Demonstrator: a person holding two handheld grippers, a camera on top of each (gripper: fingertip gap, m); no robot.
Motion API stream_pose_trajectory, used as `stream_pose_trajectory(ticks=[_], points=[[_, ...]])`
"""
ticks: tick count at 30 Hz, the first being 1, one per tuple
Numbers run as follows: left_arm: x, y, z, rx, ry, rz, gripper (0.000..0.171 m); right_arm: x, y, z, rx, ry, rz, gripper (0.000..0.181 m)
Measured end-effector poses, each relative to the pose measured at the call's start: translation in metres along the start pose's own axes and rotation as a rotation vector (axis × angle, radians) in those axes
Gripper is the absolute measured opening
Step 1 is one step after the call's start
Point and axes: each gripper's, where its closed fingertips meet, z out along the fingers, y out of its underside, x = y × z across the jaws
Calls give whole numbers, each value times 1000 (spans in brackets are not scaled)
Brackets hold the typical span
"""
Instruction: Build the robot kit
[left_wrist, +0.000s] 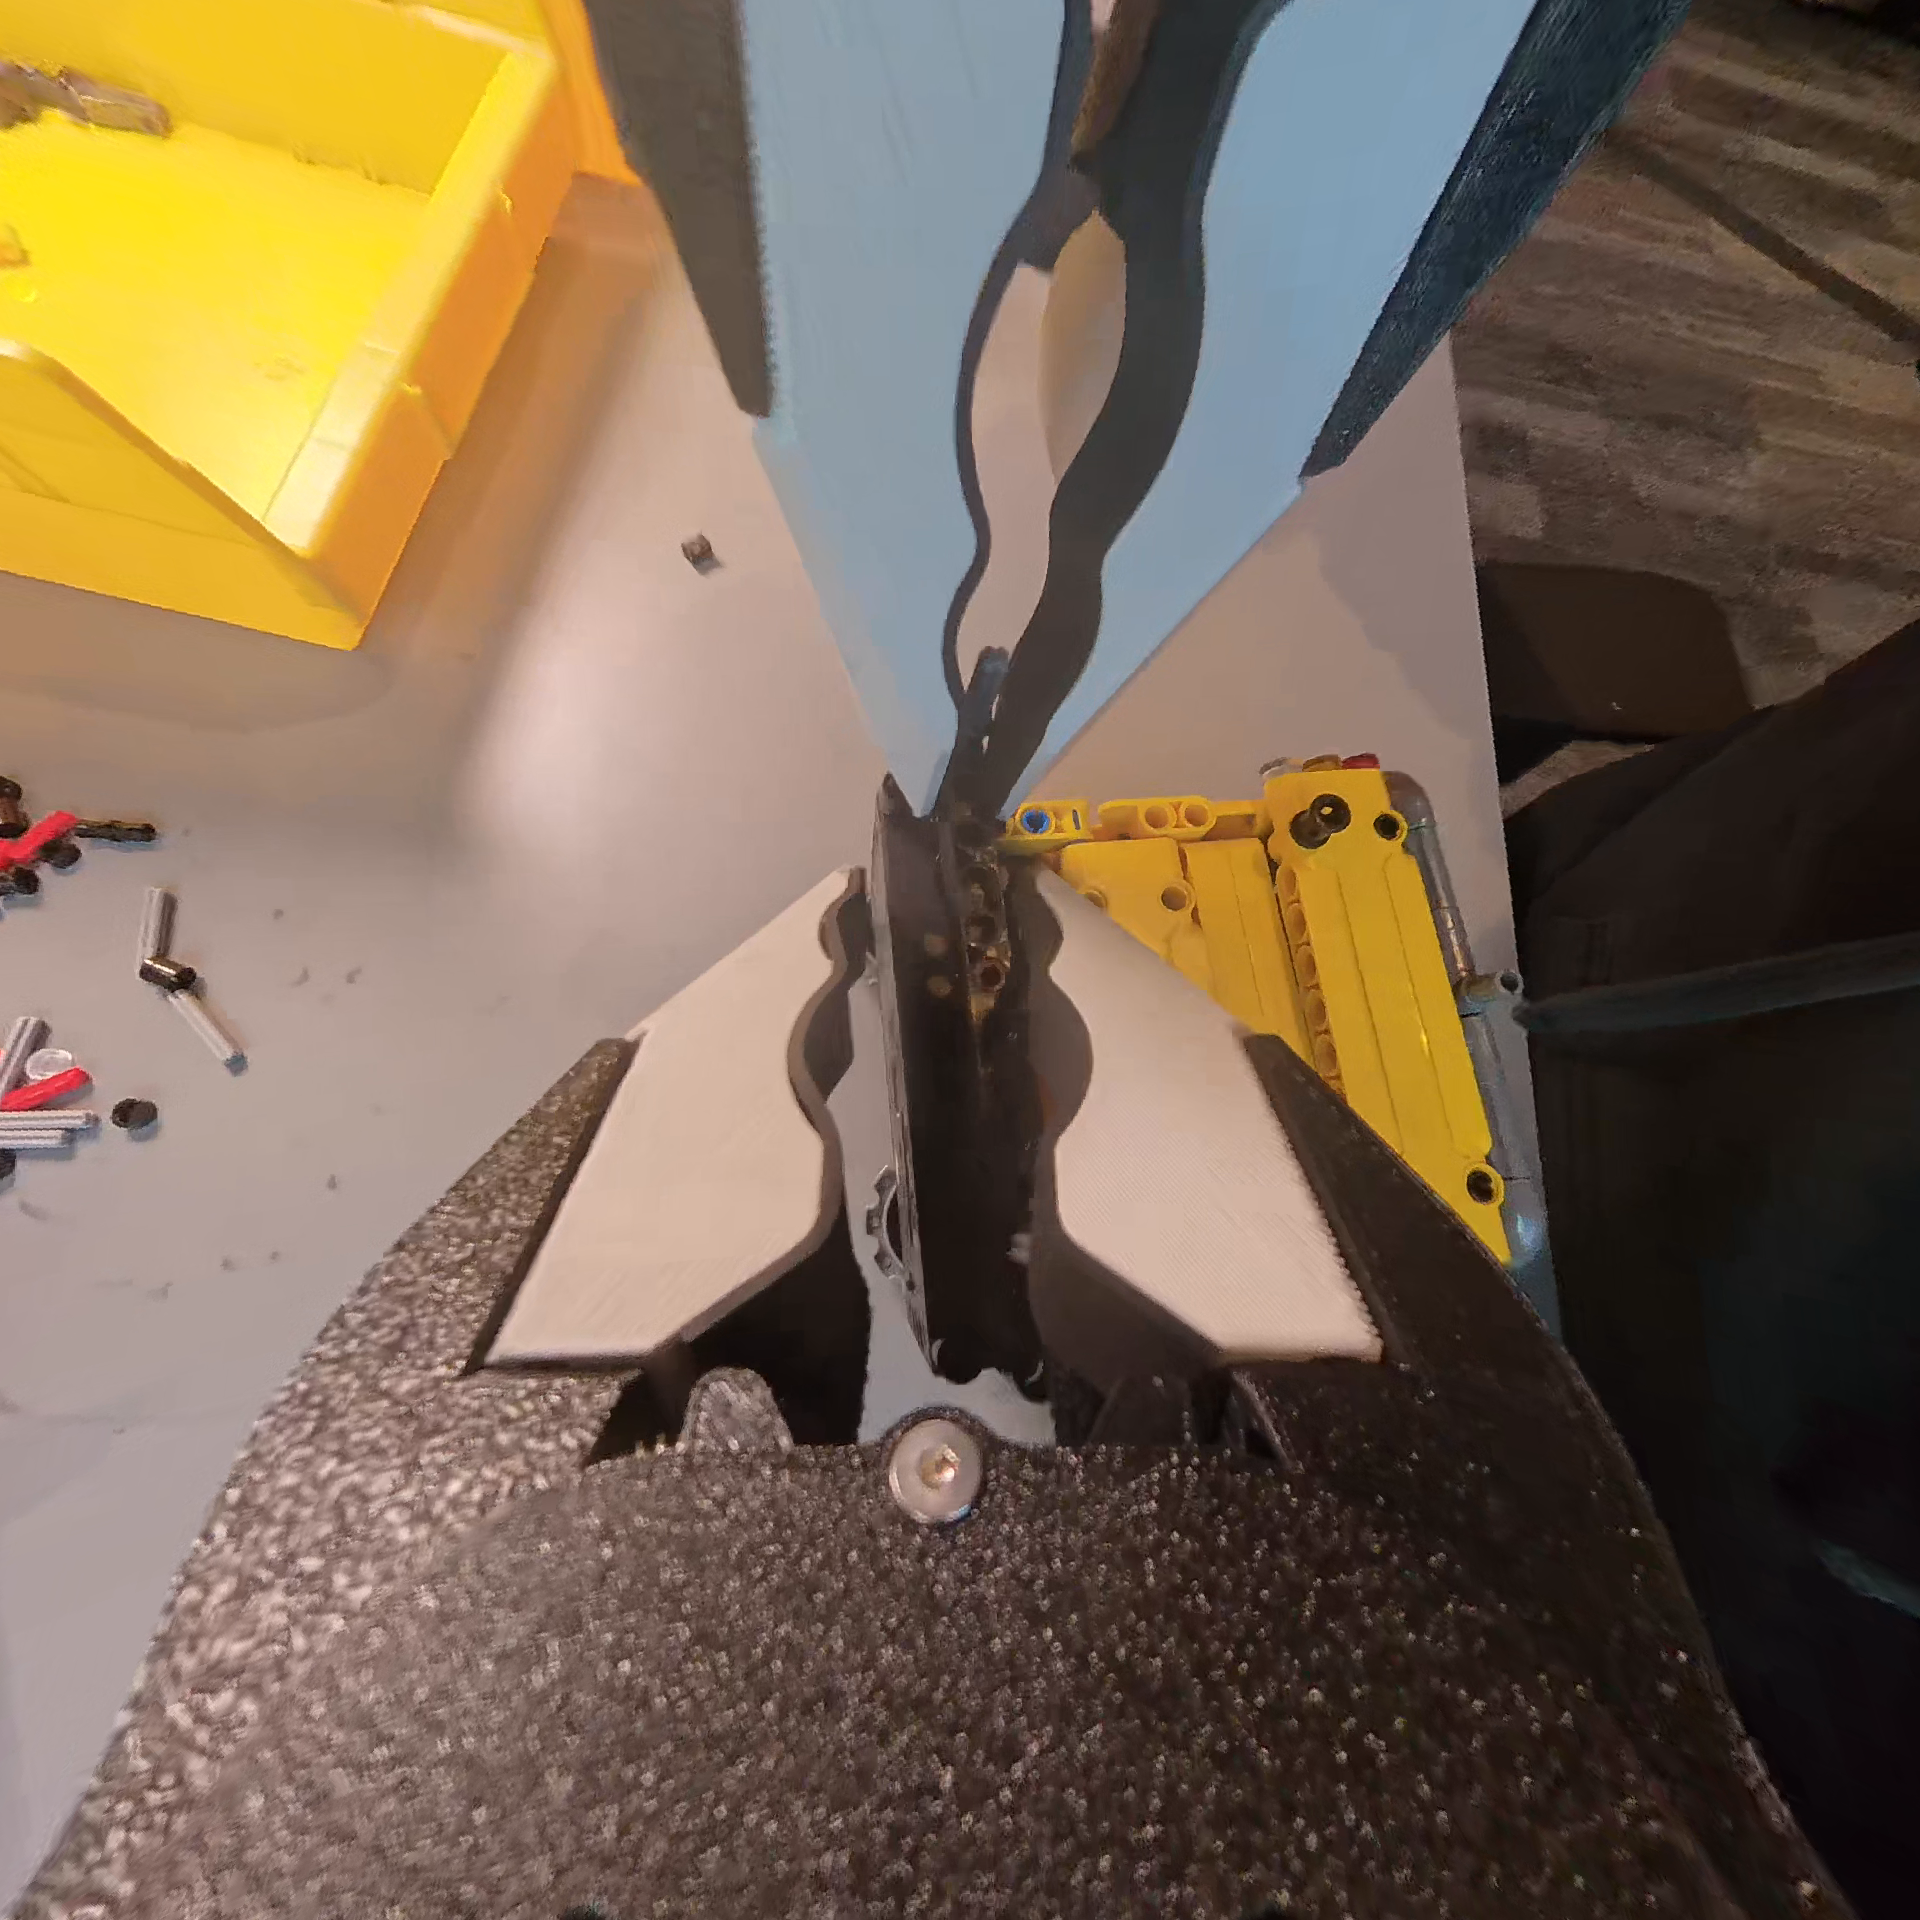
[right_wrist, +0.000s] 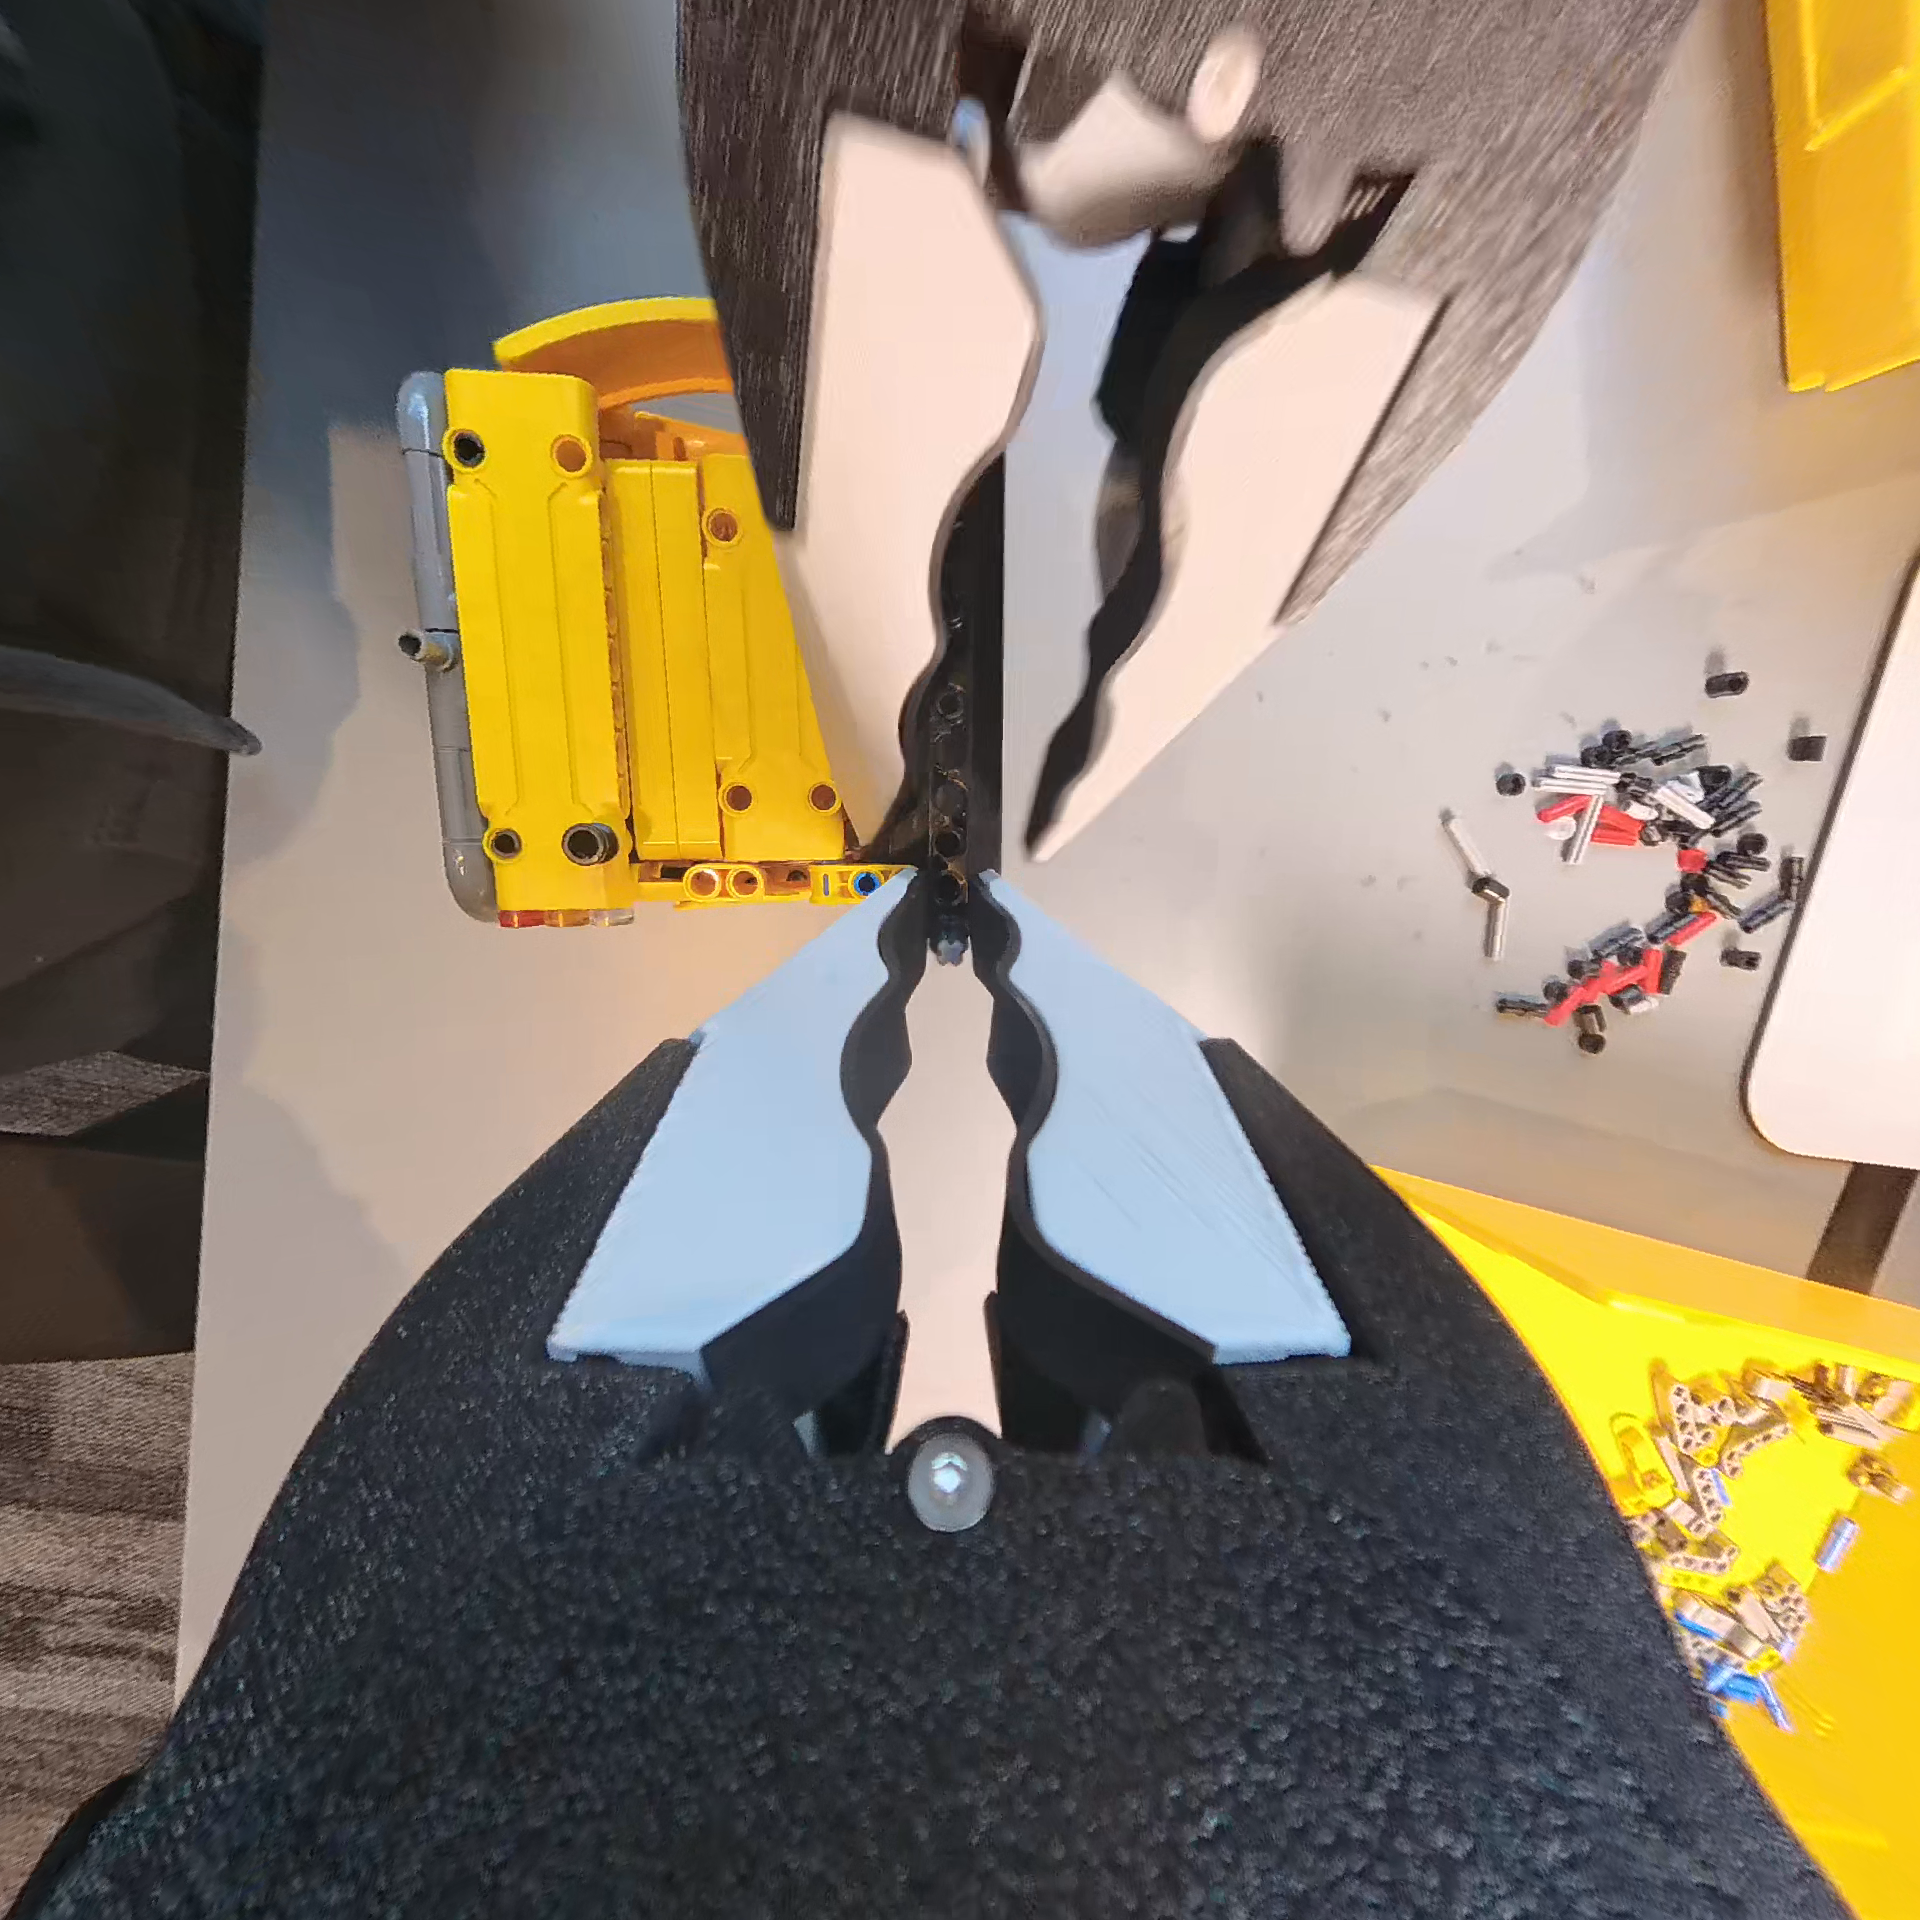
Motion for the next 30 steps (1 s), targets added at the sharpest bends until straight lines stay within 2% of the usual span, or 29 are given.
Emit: stream_pose_trajectory(ticks=[1,4,7,9,11,16,22,30], points=[[2,-7,-10,61,20,-19,34,-2,1,-1,4,-7,-1,7],[2,-18,-58,253,44,-55,43,-5,2,-3,48,0,6,7],[-4,11,-88,329,11,-49,54,-5,6,-3,65,25,-6,10],[1,41,-87,318,51,-69,58,-7,8,-4,69,22,-10,14],[9,59,-77,321,97,-94,58,-10,6,-5,88,14,0,15],[19,80,-55,230,80,41,60,-15,-12,-22,120,35,-2,20],[10,70,-40,223,67,157,59,-12,-44,-27,120,131,-32,21],[15,53,-43,307,257,152,37,-4,-71,-3,106,110,-23,20]])
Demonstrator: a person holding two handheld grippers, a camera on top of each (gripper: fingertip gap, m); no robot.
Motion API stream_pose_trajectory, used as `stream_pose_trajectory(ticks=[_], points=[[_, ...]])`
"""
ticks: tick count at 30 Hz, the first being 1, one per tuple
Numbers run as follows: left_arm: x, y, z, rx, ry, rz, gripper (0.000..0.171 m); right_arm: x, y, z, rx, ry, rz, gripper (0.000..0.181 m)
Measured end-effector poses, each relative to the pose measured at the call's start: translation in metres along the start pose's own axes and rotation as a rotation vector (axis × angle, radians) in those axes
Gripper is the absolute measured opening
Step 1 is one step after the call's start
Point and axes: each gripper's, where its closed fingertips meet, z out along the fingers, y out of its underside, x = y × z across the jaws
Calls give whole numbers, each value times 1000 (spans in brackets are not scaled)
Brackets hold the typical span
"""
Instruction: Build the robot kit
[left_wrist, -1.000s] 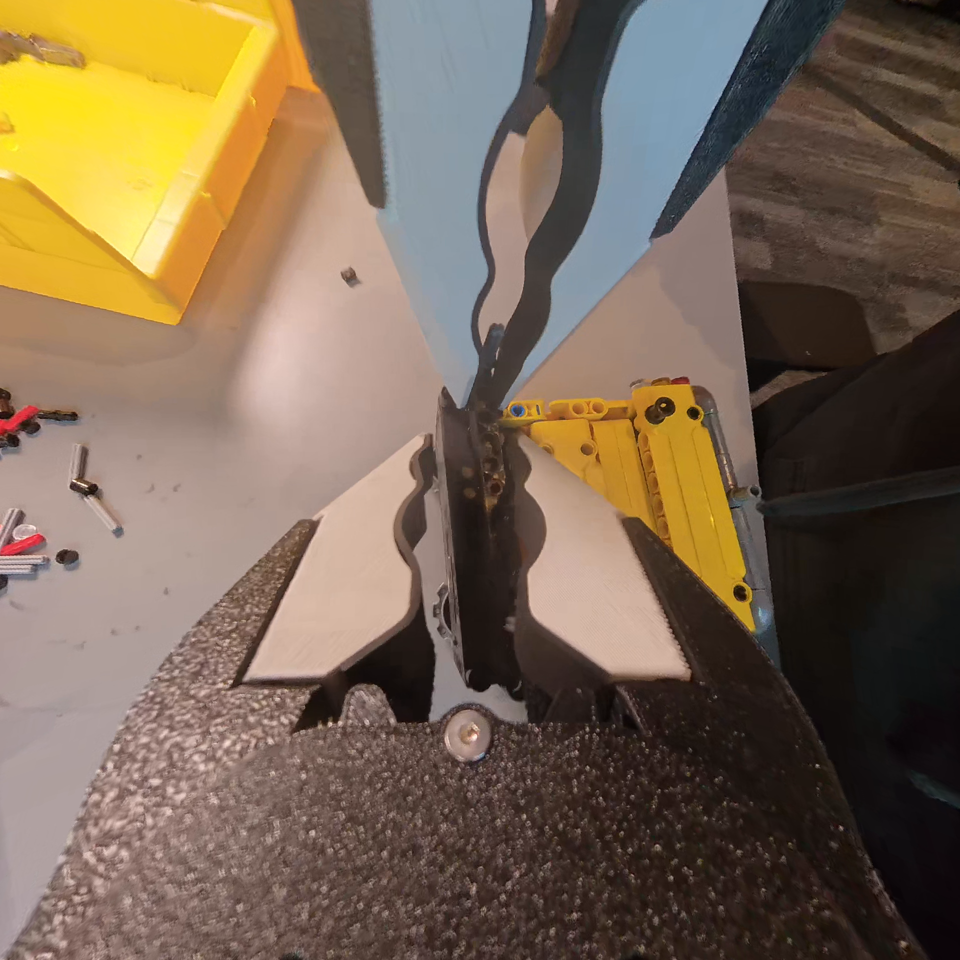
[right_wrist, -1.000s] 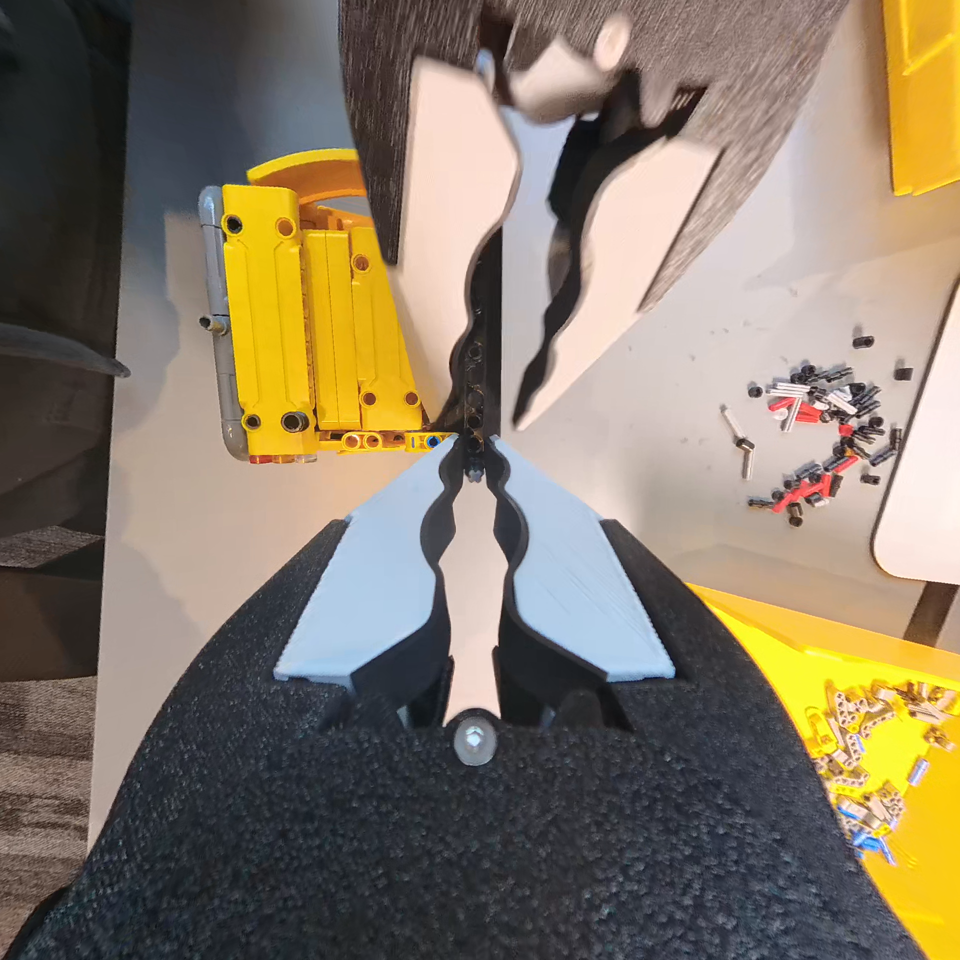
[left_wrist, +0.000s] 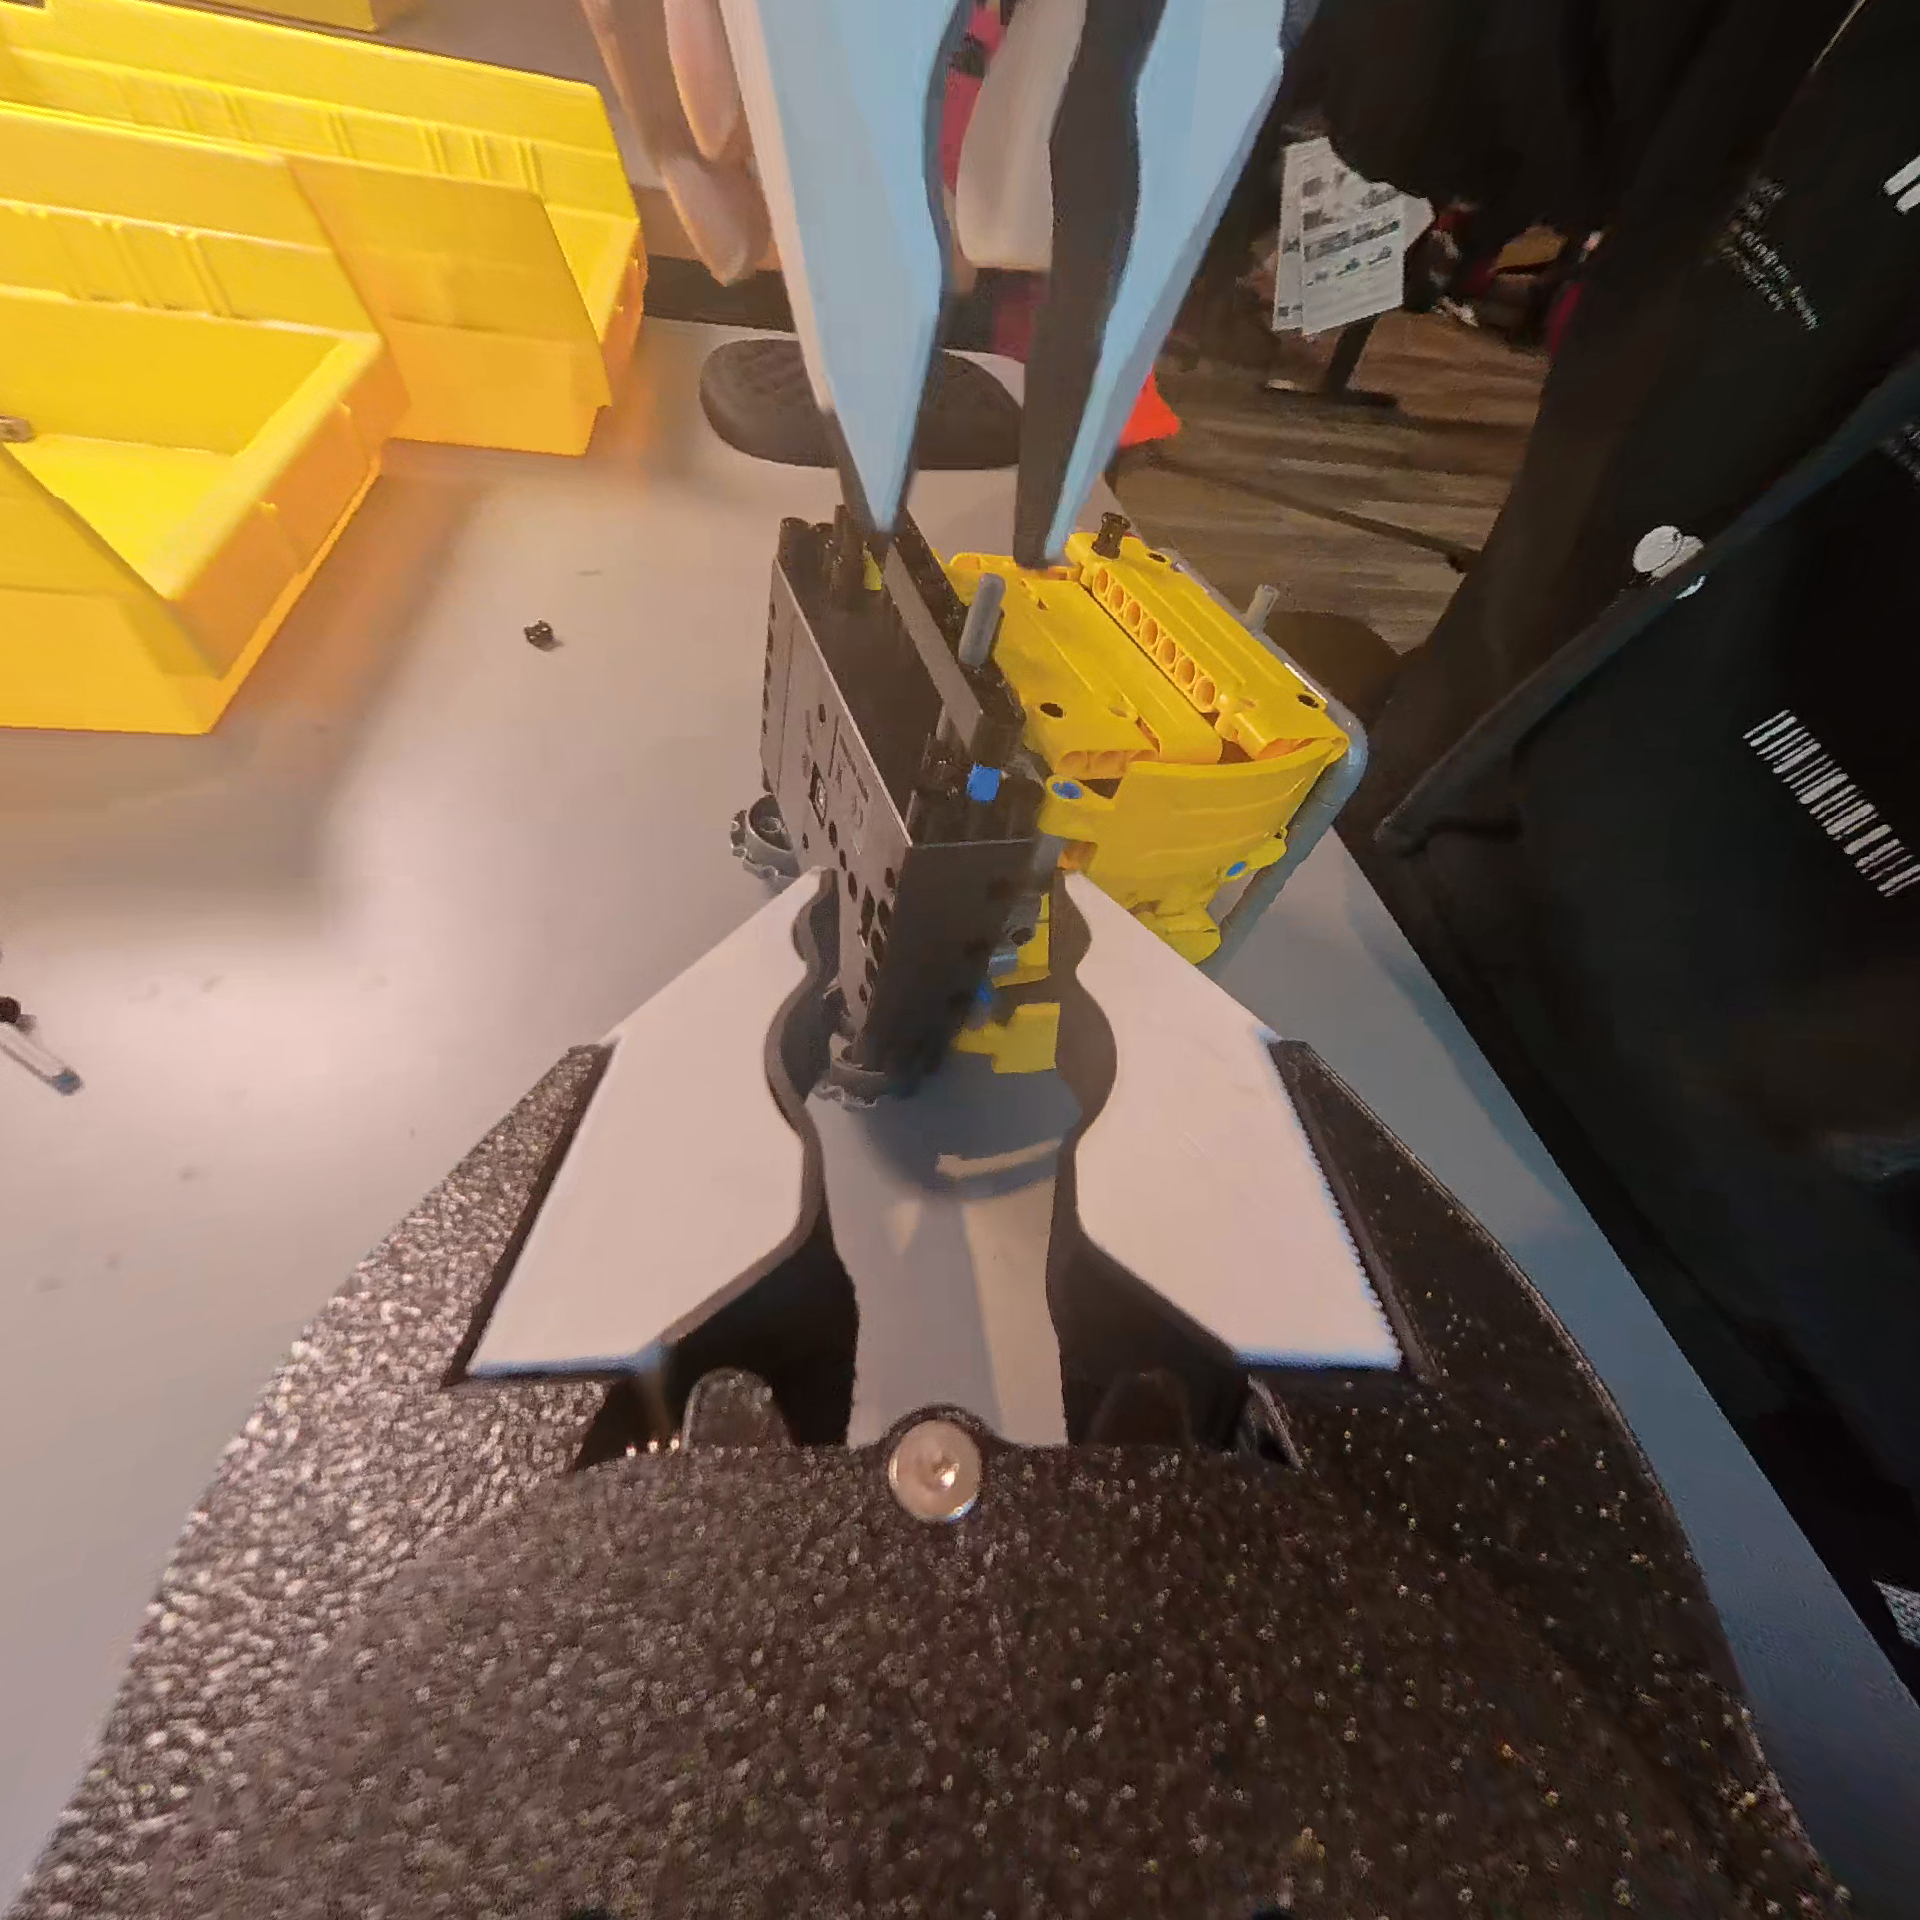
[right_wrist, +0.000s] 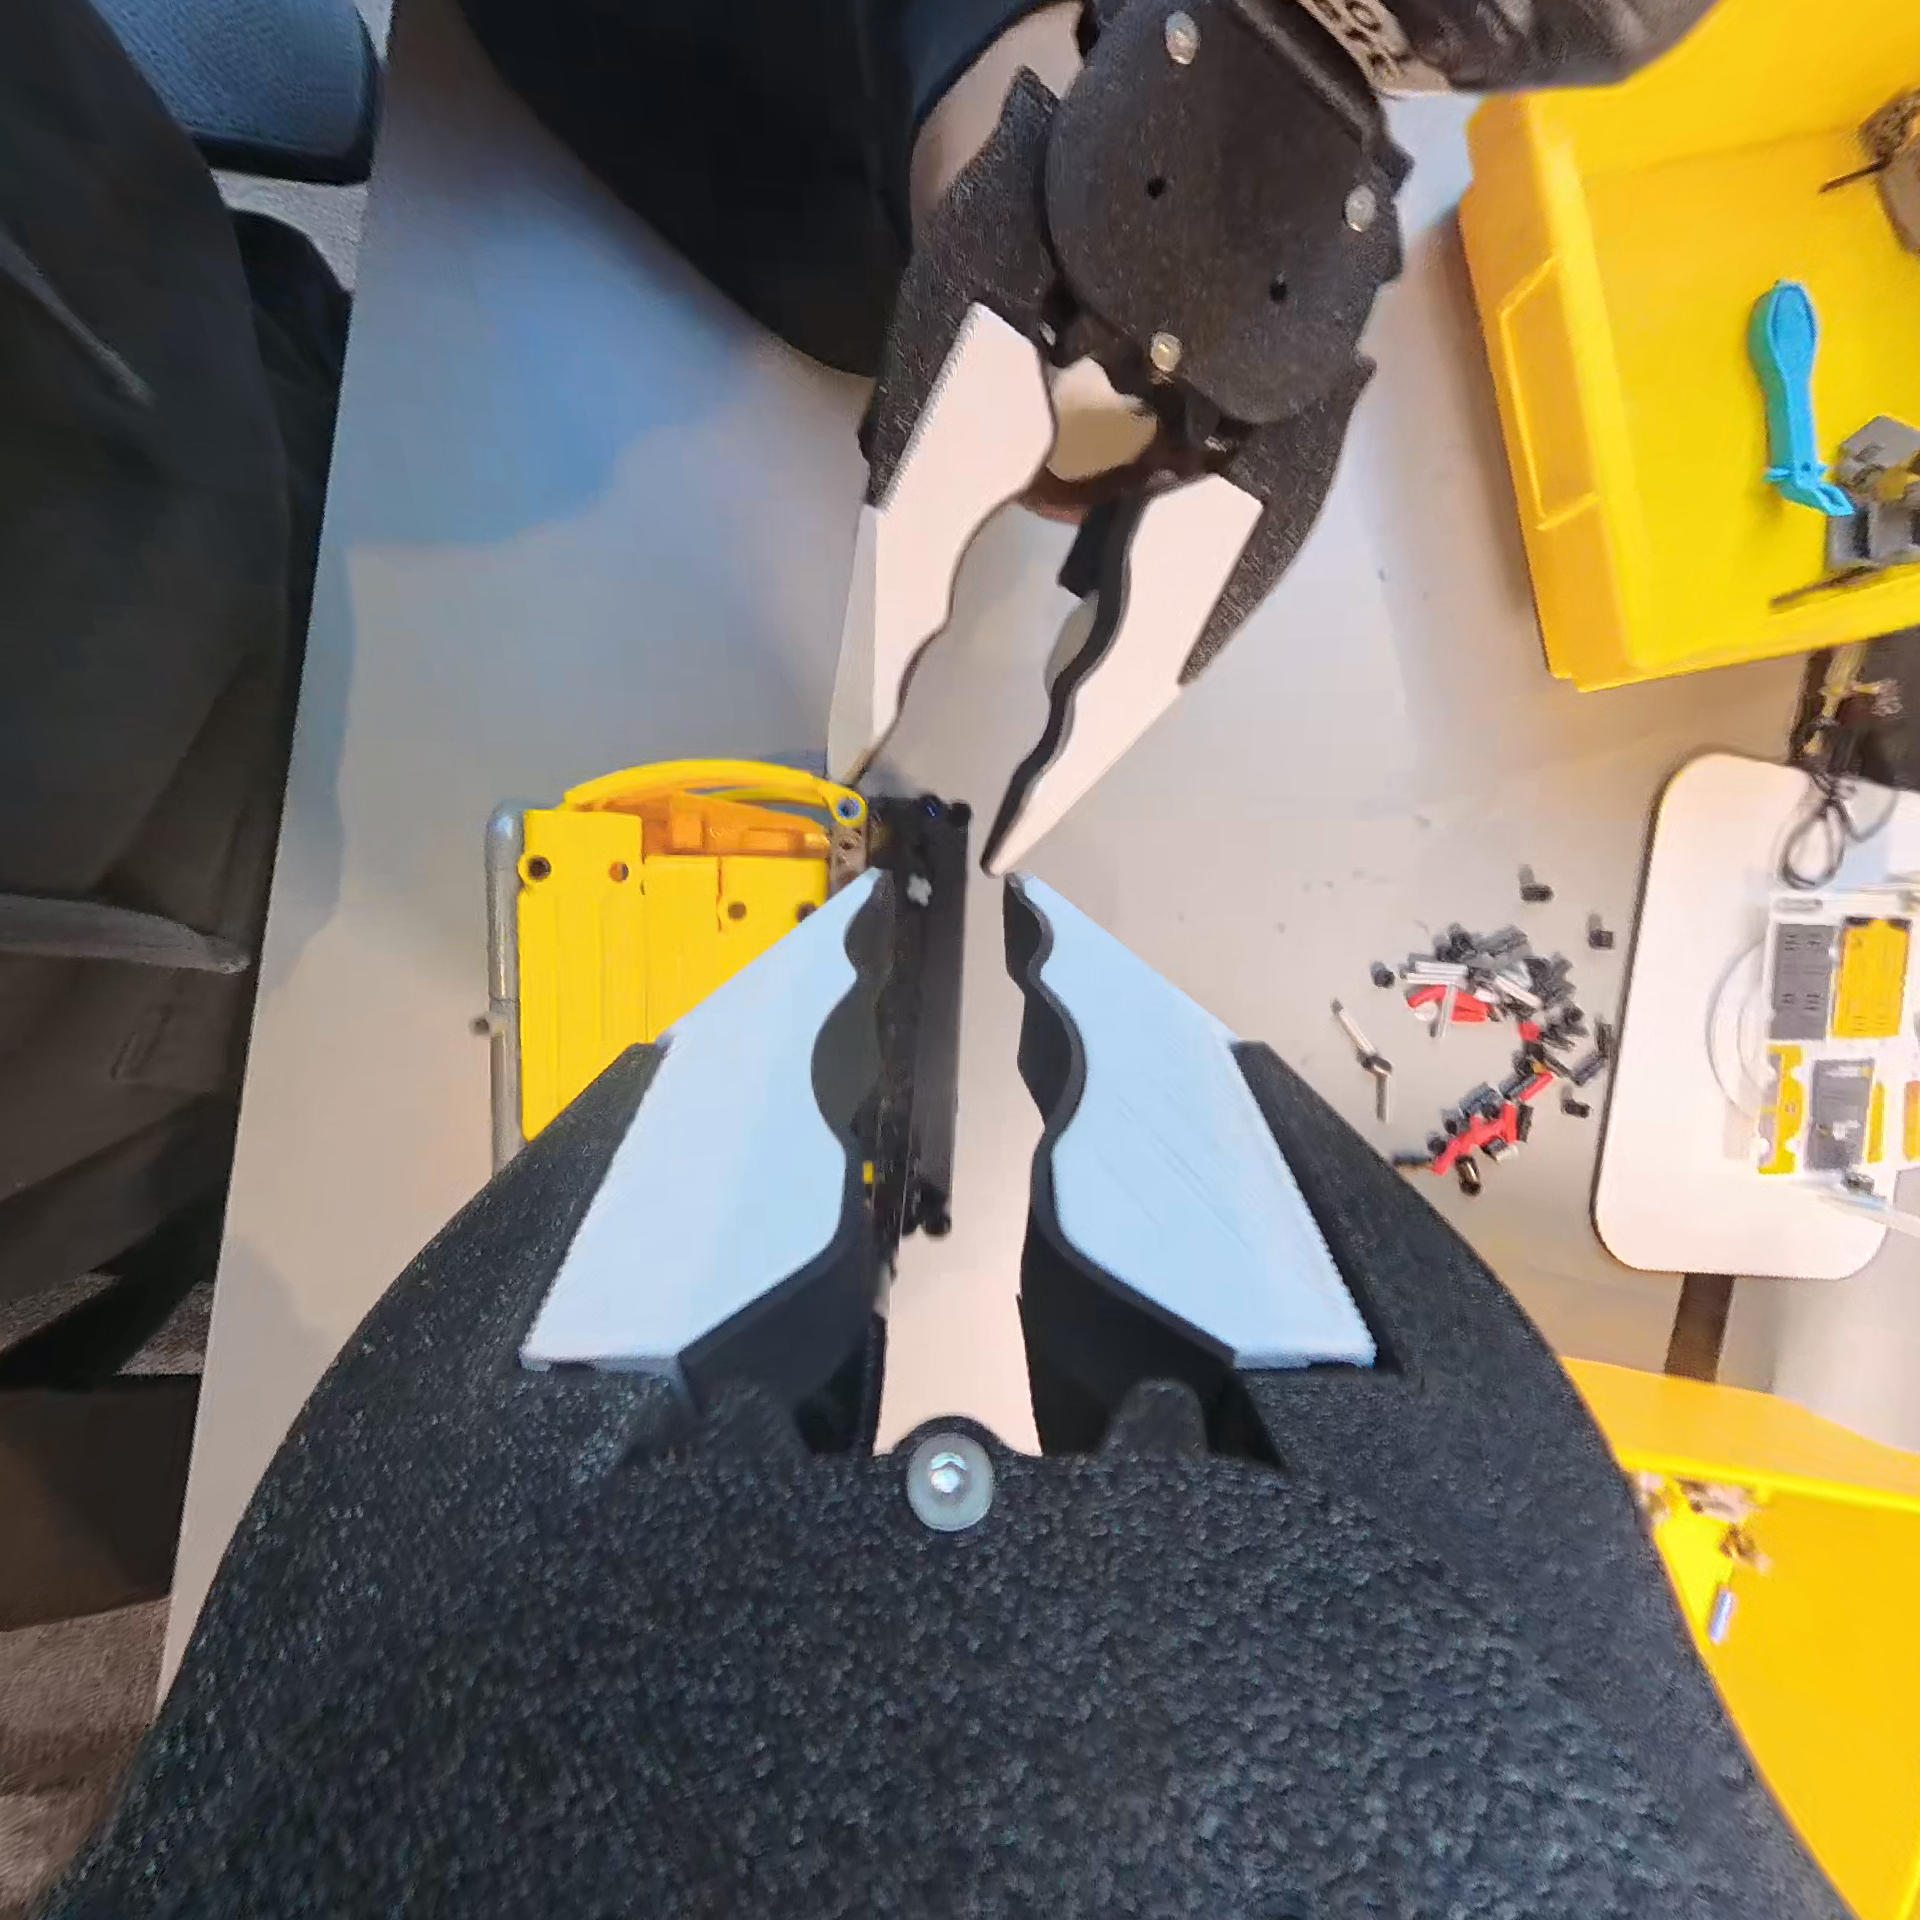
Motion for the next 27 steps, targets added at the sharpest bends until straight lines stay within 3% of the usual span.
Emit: stream_pose_trajectory(ticks=[3,8,27], points=[[-2,-3,3,39,-20,29,25,-4,-3,12,-34,-35,-27,20],[-3,-5,4,42,-54,55,24,-6,4,20,-115,-54,-64,7],[-2,4,21,-53,-132,95,22,-16,16,30,-201,-168,-78,6]])
